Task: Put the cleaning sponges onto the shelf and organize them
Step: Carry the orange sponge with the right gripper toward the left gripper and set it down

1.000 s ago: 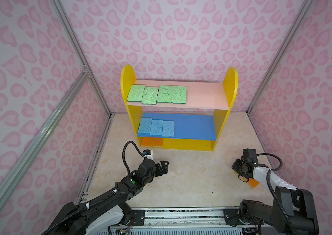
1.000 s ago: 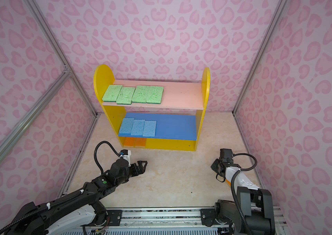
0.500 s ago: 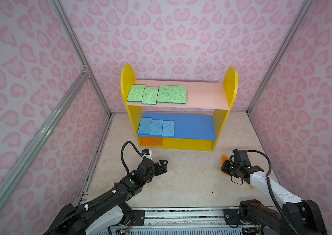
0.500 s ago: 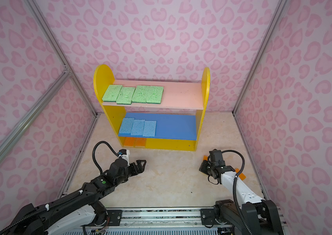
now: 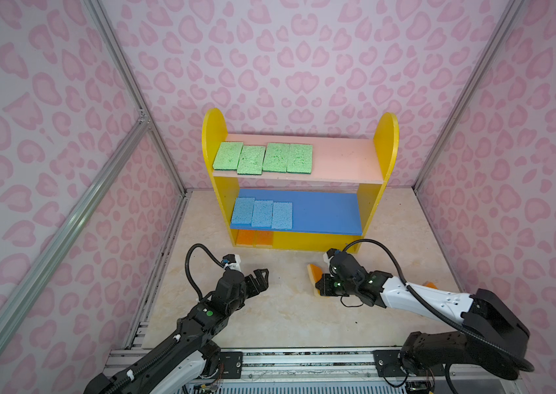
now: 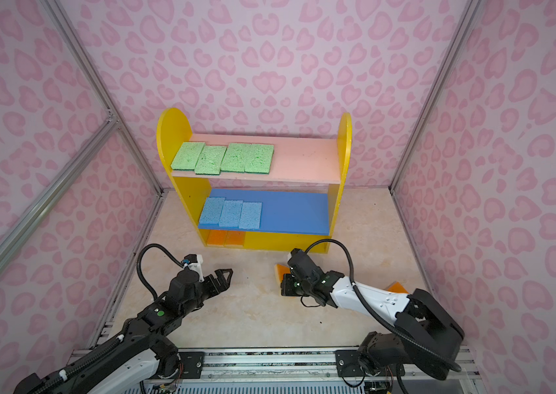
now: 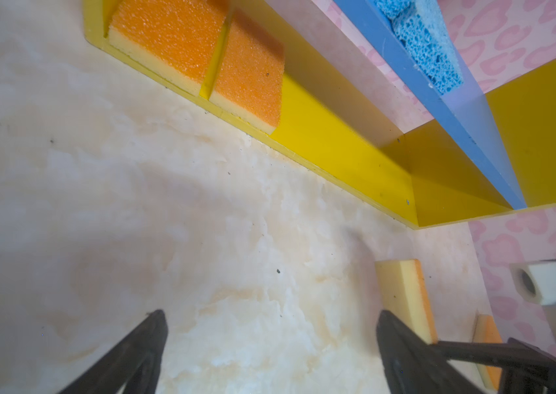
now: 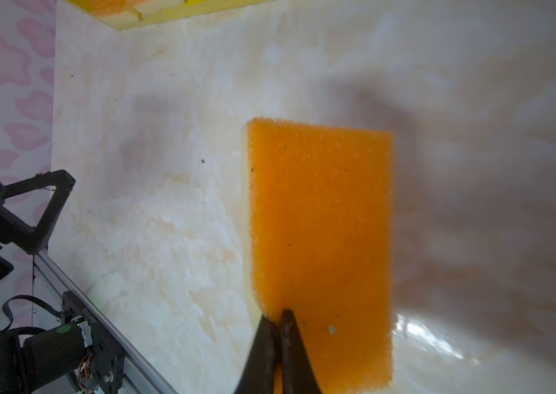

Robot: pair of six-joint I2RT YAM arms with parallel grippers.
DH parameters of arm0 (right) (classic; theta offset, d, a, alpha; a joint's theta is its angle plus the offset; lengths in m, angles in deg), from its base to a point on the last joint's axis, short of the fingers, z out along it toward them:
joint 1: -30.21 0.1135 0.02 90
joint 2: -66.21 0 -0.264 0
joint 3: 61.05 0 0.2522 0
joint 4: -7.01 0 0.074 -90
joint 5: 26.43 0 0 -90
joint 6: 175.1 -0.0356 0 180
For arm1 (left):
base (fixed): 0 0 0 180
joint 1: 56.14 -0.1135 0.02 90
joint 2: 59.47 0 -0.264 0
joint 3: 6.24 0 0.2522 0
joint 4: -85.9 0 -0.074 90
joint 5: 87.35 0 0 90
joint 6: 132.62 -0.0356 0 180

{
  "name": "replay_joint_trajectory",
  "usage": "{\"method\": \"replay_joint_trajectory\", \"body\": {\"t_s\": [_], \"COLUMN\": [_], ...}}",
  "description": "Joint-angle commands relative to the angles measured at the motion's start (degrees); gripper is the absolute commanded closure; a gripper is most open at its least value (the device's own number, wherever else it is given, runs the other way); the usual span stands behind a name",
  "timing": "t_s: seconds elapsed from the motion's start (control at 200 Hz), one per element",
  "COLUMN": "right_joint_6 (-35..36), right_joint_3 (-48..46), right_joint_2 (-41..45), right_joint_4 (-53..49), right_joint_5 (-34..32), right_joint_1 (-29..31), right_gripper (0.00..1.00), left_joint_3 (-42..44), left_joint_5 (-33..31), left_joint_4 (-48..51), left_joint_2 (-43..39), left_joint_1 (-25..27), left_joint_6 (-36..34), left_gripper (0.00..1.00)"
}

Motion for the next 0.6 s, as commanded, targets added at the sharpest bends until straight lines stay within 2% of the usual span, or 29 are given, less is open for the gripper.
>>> {"method": "replay_joint_trajectory", "body": {"t_s": [0.0, 0.085, 0.225, 0.36, 0.48, 0.6], "right_joint_6": [-2.54, -3.05, -4.13, -4.22, -3.24, -3.4], "right_joint_3": [3.49, 6.91, 10.63, 10.28, 8.13, 4.47], "right_joint_2": [-6.9, -11.86, -17.37, -17.91, -15.05, -11.84], "right_joint_4": [8.77, 11.27, 14.69, 18.13, 18.56, 19.53], "right_joint_5": [-0.53, -0.07, 2.11, 4.07, 3.73, 4.44], "right_joint_1": [2.92, 4.64, 5.77, 5.77, 5.33, 3.34], "right_gripper": [0.93, 0.88, 0.65, 0.51, 0.44, 0.43], "left_joint_3": [0.44, 0.6, 1.1, -0.1, -1.11, -0.65], "left_joint_5": [0.4, 0.63, 2.03, 2.84, 3.34, 2.85], "left_joint_4": [5.63, 8.95, 11.13, 11.74, 11.06, 8.18], "left_joint_2": [-3.2, -5.78, -7.65, -4.77, -0.75, 2.08], "left_joint_1": [-0.87, -1.52, -2.6, -2.61, -2.48, -1.22], "left_joint_6": [-0.72, -1.22, -1.63, -3.21, -4.06, -3.08], "left_gripper": [0.04, 0.04, 0.04, 0.02, 0.0, 0.06]}}
